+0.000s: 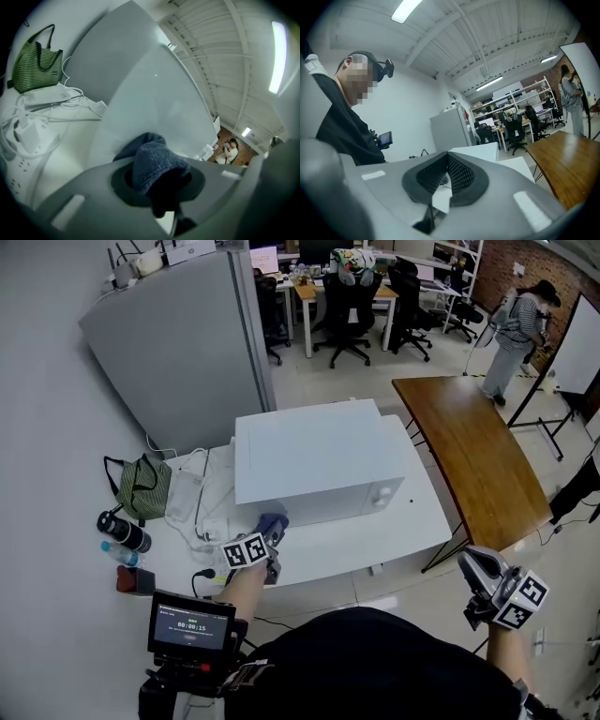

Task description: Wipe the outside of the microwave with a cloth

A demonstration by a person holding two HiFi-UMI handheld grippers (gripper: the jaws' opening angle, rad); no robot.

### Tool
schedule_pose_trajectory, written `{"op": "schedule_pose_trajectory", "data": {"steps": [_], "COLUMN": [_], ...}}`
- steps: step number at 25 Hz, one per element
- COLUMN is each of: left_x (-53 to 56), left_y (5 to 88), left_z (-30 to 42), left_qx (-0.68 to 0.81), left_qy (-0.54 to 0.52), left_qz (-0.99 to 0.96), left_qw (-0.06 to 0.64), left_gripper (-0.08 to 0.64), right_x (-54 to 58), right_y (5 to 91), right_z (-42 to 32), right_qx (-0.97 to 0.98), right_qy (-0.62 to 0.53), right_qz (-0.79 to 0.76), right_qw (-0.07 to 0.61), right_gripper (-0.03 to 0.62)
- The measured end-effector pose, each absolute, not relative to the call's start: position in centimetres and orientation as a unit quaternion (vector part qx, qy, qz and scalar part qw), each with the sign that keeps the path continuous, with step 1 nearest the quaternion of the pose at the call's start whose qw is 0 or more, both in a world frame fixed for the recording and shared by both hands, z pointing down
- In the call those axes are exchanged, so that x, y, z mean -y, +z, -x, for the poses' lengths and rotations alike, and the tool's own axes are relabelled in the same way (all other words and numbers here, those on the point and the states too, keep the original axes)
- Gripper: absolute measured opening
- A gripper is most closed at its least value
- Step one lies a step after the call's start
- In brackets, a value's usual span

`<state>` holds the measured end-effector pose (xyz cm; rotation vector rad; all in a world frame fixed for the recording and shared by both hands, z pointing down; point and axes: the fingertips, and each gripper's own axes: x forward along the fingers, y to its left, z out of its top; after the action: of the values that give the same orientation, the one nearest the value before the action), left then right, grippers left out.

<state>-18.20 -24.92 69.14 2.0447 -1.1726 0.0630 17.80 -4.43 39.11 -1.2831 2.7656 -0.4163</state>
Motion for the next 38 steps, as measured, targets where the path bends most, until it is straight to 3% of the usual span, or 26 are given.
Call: {"op": "schedule_pose_trajectory", "data": {"steps": [11, 16, 20, 25, 33, 38], "left_x": [26.4, 26.5, 26.1, 24.8, 22.8, 23.9], "left_y": [69.4, 68.2, 67.7, 66.8, 70.6, 72.7], "left_z": [-2.8, -10.1, -10.7, -4.4, 20.0, 25.2], "left_qx": [0.438, 0.393, 0.374, 0.399, 0.491, 0.496], "left_qy": [0.077, 0.123, 0.122, 0.077, 0.052, 0.066], "left_qz": [-0.807, -0.832, -0.843, -0.837, -0.778, -0.774], "left_qw": [0.389, 0.372, 0.365, 0.366, 0.388, 0.388], "left_gripper": [0.060, 0.060, 0.060, 0.060, 0.060, 0.060], "right_x": [4.3, 3.7, 3.6, 4.7, 5.9, 4.7], "right_y": [41.7, 42.3, 42.5, 41.3, 38.5, 38.7], "right_z": [-39.0, -43.0, -42.3, -36.4, -19.7, -13.7], "right_qx": [-0.877, -0.872, -0.873, -0.890, -0.914, -0.914], "right_qy": [-0.154, -0.157, -0.166, -0.153, -0.132, -0.133], "right_qz": [0.452, 0.458, 0.453, 0.426, 0.381, 0.383], "right_qw": [0.059, 0.071, 0.070, 0.061, 0.038, 0.012], "right_gripper": [0.005, 0.005, 0.005, 0.005, 0.005, 0.005]}}
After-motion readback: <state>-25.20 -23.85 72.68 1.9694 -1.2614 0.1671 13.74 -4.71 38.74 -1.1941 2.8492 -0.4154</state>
